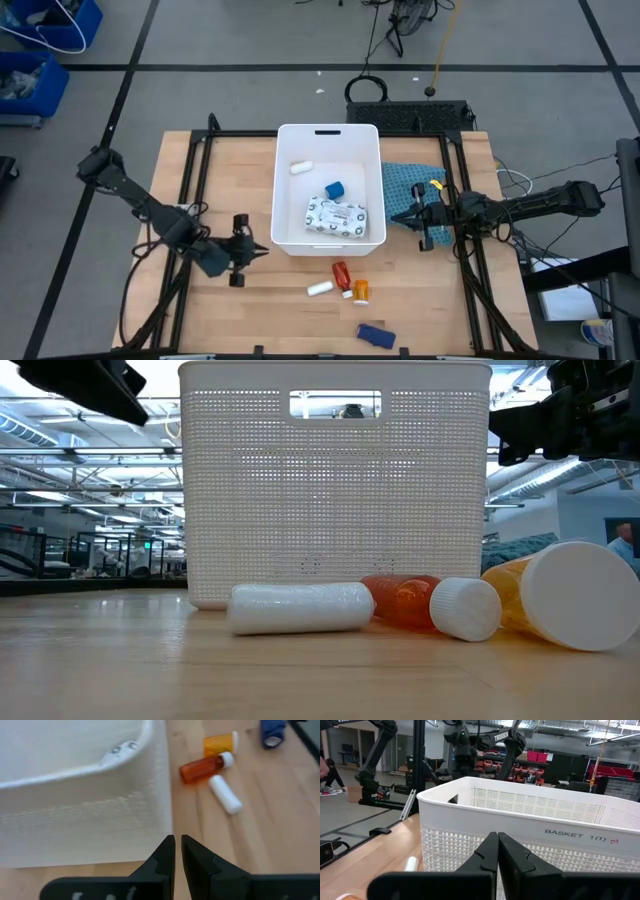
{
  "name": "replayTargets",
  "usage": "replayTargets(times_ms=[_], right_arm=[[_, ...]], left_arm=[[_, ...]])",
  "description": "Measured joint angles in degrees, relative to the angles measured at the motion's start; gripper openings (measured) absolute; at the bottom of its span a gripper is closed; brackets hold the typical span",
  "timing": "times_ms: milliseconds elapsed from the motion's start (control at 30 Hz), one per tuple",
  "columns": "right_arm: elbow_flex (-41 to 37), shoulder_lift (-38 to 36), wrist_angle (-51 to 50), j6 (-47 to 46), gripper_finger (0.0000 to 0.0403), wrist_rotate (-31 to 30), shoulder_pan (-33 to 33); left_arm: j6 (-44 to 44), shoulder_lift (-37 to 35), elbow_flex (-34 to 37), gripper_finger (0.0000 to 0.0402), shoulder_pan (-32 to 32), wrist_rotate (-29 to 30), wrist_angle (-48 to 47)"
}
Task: Pick & place medical supplies in basket/bin
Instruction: Put the white rolled gauze into the white bin
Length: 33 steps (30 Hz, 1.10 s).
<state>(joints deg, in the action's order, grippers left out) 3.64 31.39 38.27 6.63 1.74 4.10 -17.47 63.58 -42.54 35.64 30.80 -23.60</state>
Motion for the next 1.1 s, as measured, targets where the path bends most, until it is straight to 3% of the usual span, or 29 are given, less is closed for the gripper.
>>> replayTargets(times_ms=[133,367,600,767,900,1100], right_arm=[[0.00,0.01,-0.13,0.03,0.0000,0.00,0.00],[0.00,0.01,-0.36,0.03,0.0000,0.02,0.00],[0.00,0.01,-0.36,0.01,0.0000,0.01,0.02],[0.00,0.01,0.70,0.04,0.0000,-0.04,0.00],[0.00,0.01,2.19,0.35,0.0000,0.59,0.00],[0.00,0.01,2.64,-1.18,0.0000,3.01,0.00]], left_arm=[[-1.07,0.08,0.00,0.0037,2.36,-0.66,2.26],[5.02,0.08,0.00,0.0037,5.46,-1.09,15.55],[5.43,1.73,-2.08,0.0037,5.44,1.96,17.70],[8.01,8.26,-12.36,0.0037,5.44,2.19,12.89],[8.37,16.66,-23.42,0.0037,5.44,3.59,4.86],[8.37,30.21,-36.82,0.0037,5.46,3.67,2.17]])
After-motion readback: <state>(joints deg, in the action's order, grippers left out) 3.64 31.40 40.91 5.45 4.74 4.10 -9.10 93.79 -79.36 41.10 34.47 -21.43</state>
